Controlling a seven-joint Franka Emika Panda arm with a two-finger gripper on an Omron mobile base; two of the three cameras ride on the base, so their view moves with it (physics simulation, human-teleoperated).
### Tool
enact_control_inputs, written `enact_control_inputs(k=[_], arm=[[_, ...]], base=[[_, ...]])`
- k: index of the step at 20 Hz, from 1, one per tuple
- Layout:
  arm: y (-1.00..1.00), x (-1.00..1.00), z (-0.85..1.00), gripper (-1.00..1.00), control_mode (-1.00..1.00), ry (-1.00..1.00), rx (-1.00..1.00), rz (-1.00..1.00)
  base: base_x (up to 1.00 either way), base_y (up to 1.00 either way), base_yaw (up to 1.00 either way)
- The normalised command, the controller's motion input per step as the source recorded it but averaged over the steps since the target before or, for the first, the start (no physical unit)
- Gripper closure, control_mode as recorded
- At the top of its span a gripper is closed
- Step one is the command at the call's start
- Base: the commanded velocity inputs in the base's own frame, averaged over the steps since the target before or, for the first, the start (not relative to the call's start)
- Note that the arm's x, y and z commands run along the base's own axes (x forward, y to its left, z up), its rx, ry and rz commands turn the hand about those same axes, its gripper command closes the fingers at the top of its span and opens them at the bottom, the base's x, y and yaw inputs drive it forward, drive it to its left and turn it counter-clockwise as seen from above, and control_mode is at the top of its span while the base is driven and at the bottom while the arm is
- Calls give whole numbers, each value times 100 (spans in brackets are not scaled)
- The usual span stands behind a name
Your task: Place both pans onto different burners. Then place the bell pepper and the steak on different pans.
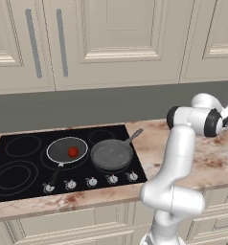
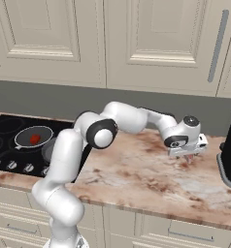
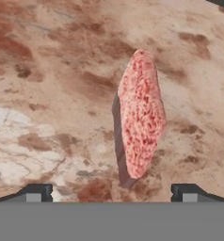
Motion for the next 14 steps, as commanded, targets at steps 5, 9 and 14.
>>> enact_control_inputs(k=[5,9,14], arm=[[-13,17,-1,-100,-100,0,0,0],[-2,7,-16,-100,-100,0,0,0],[0,7,-23,-100,-100,0,0,0]], base=[[0,0,0],[0,0,0],[0,0,0]])
